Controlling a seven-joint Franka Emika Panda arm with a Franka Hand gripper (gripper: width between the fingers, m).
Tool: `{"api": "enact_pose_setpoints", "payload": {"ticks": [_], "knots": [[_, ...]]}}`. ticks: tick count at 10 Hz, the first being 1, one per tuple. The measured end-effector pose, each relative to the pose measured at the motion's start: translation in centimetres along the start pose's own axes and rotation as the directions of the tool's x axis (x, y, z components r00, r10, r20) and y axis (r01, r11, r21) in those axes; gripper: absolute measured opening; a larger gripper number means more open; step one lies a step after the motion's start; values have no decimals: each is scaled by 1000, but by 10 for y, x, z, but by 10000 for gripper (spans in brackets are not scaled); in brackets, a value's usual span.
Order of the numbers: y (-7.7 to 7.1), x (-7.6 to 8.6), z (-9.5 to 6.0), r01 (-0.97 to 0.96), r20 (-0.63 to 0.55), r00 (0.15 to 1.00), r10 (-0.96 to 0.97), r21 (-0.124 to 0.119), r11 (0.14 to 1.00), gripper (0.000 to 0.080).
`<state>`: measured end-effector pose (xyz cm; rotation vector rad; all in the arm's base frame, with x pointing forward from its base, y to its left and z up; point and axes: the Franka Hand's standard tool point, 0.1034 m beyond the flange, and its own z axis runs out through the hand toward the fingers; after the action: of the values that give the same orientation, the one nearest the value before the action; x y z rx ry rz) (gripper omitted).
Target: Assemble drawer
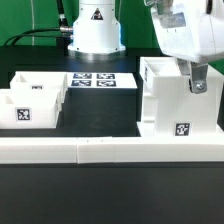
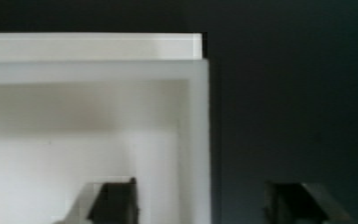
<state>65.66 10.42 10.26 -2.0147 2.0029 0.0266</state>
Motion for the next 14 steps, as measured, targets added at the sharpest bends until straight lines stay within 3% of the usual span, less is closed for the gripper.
{"api": "enact_pose_setpoints", "payload": {"ticks": [1,2,5,8,9,12,13,14], "knots": [[-1,0,-1,3,0,1000,-3,2,1000,446],[-1,-1,-1,5,0,1000,-5,3,1000,605],[-1,-1,-3,26,2,1000,-26,2,1000,646],[14,-7,-36,182,20,983,-181,-11,983,648],[19,-7,-40,204,20,979,-204,-13,979,648],[20,-6,-37,258,19,966,-257,-17,966,648],[24,-4,-37,371,32,928,-370,-32,928,648],[36,4,-39,458,78,889,-452,-84,885,648]]}}
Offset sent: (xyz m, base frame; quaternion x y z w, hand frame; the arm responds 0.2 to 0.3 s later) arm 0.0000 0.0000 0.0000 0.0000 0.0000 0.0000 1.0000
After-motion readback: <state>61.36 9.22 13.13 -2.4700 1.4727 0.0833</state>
